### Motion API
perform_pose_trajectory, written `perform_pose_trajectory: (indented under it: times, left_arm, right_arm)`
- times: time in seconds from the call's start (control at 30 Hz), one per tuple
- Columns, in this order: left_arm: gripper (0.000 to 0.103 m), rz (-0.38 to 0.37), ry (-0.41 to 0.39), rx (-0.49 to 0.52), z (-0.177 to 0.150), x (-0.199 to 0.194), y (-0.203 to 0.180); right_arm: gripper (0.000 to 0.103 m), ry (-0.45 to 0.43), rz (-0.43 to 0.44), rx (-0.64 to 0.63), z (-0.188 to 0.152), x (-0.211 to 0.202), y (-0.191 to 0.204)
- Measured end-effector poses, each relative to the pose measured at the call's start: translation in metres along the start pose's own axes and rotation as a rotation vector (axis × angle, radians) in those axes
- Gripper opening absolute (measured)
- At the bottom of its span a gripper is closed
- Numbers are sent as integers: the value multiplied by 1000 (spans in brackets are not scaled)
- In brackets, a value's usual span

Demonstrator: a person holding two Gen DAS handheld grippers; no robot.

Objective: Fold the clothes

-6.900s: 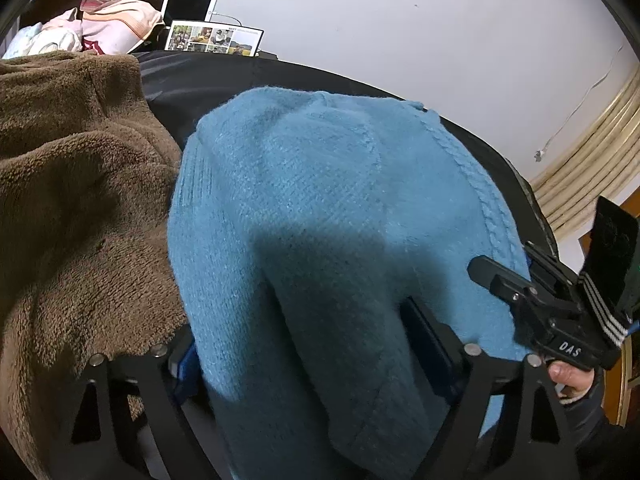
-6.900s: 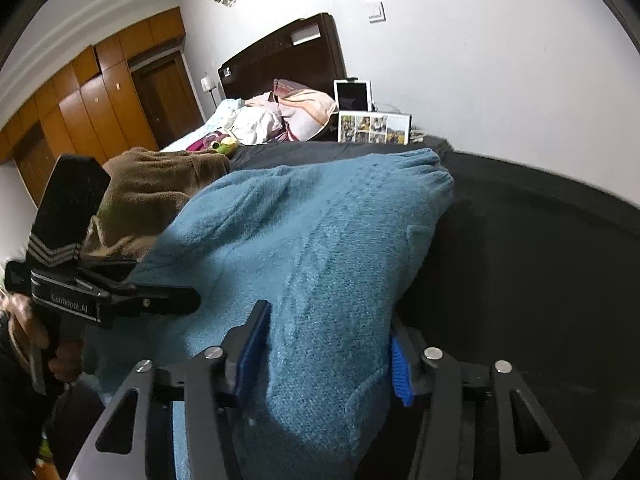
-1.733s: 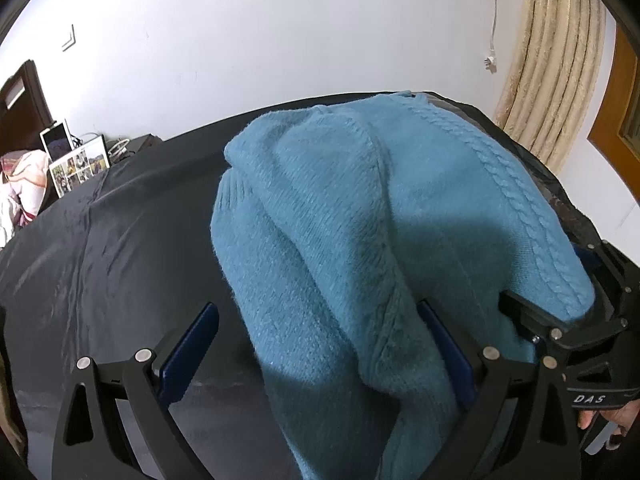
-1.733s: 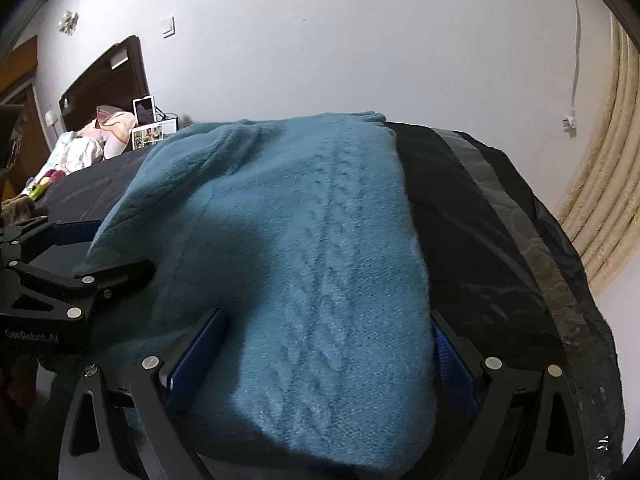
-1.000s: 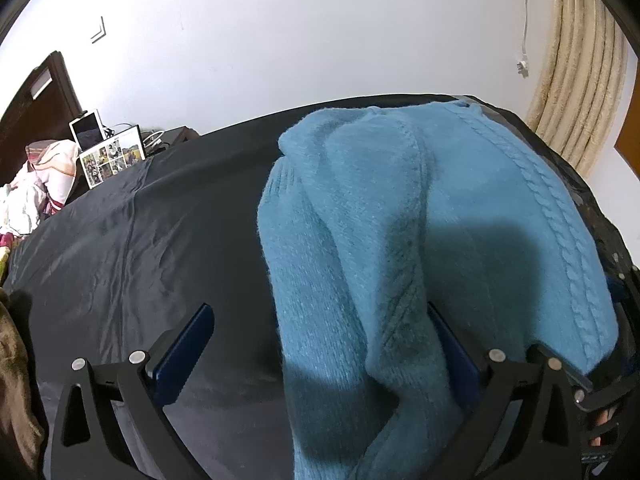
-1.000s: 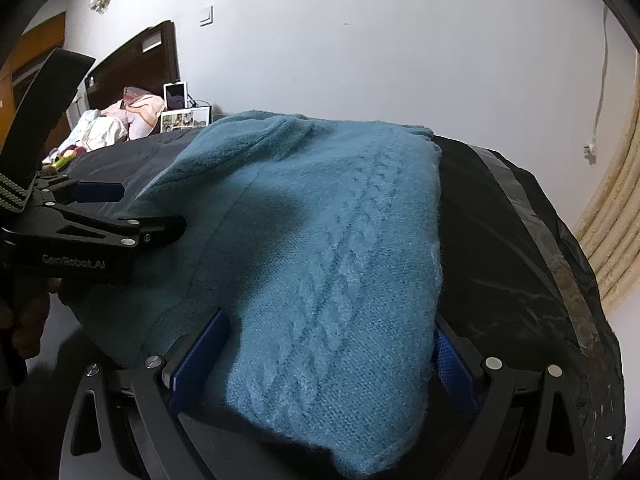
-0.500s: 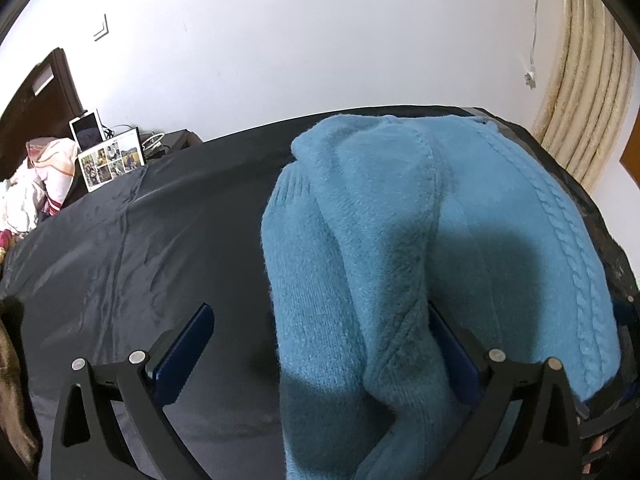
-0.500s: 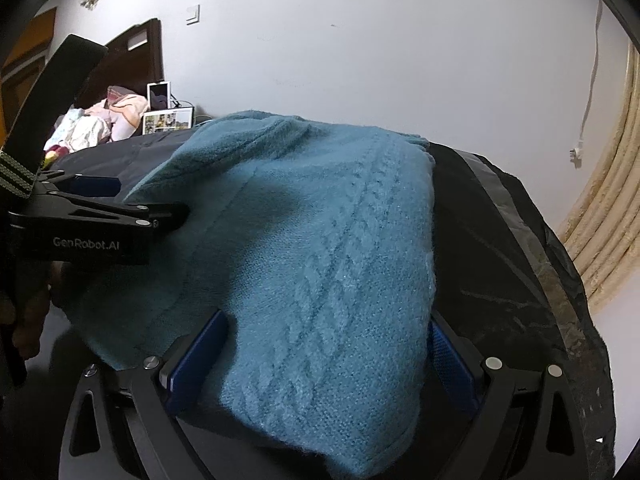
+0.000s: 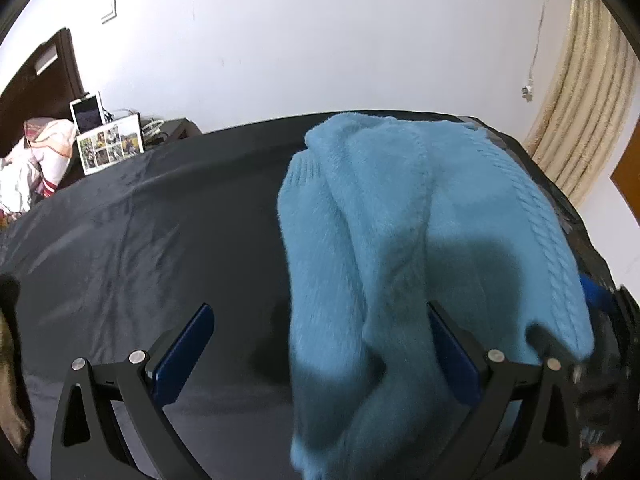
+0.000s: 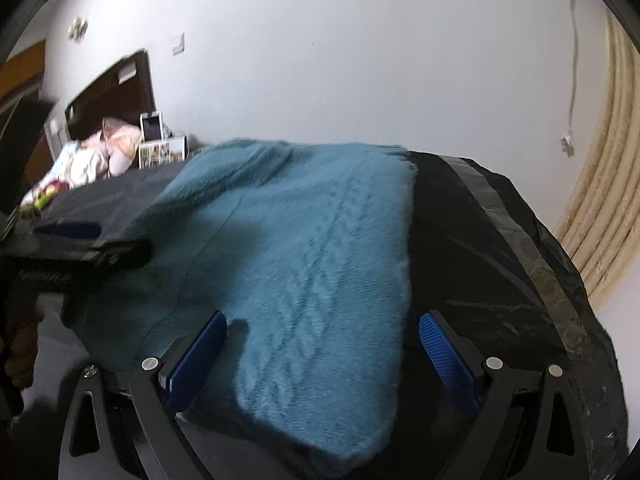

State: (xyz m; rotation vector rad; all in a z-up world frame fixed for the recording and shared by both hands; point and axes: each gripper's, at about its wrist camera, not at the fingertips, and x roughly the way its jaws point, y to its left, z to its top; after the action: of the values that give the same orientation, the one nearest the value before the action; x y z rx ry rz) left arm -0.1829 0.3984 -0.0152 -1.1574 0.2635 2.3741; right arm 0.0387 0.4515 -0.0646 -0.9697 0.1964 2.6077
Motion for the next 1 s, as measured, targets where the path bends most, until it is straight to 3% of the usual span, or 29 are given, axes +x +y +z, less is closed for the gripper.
perform_pose_trajectory:
  times: [0.3,0.53,0.77,1.0]
  left_arm:
    - [103,50,-76,6,-20,-65,16]
    - [103,-1,-151,12,-31,-109,17]
    - [103,-101,-102,43,-46,-105,-15]
    - [103,-99,-60,39,-56,-99,-28]
  right_arm:
    - [98,-81,10,76,2,-18,-12]
    - [98,-91,44,131,-5,-38,-14]
    - [99,-65,22,95,-11,-71,1]
    - [99,-77,-40,61,-12,-95,14]
